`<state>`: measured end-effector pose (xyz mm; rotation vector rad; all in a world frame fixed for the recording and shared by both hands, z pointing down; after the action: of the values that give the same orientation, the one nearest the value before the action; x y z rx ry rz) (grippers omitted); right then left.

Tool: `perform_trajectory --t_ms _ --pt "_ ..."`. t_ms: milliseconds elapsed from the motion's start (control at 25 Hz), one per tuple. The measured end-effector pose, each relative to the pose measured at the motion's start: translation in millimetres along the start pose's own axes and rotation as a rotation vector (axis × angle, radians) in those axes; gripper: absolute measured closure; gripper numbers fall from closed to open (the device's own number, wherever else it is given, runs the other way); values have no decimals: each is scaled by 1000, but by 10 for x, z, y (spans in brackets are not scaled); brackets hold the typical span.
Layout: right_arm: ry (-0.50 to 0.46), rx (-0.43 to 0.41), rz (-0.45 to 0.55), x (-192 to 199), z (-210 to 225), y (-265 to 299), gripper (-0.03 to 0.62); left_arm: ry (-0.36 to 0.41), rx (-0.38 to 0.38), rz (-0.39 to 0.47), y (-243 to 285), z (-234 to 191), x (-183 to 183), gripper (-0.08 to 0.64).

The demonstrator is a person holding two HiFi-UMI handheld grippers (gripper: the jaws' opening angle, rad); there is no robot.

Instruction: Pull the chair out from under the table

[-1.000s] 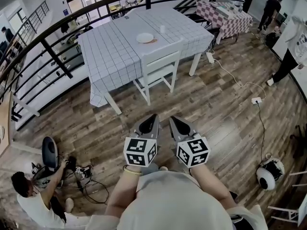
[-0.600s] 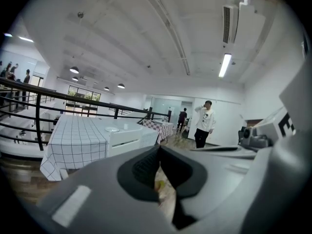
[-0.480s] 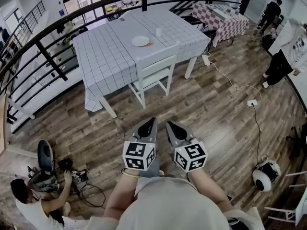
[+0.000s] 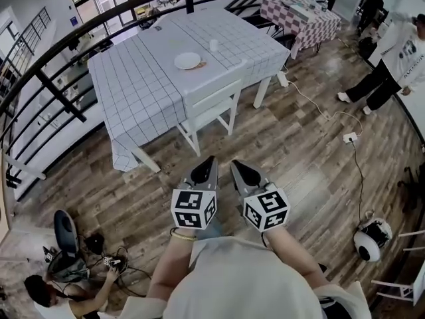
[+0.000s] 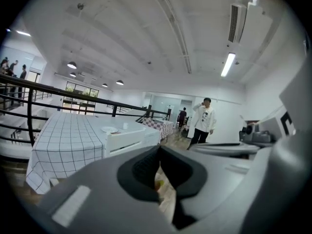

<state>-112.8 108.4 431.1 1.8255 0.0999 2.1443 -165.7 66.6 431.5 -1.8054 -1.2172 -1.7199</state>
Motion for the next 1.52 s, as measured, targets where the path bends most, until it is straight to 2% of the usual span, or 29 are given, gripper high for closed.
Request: perform_trajectory --t_ms 360,720,960,1200,1520 --pt "16 20 2 -228 326 751 595 -5 20 -28 669 -482 -225 551" --pt "48 61 -15 -521 575 1527 595 15 66 -39 1241 -1007 -649 551" --pt "68 92 -3 -600 751 1956 595 31 89 -46 1549 -1331 -735 551" --pt "72 113 -9 -714 825 2088 595 31 87 -56 1650 -1487 -874 551" --pt "61 123 -29 -622 1017 2323 595 23 74 -59 1902 -1705 -834 551"
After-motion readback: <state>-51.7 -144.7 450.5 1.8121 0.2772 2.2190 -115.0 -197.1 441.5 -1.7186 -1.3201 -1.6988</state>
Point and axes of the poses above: the fingertips, and each gripper's own axes: y forward along the fingers, z to its right, x out of its underside, the point moved 1 cm from there along -y, backward along the fingers, and after that the axes turned 2 degrees about -z, right-handed, at the moved point
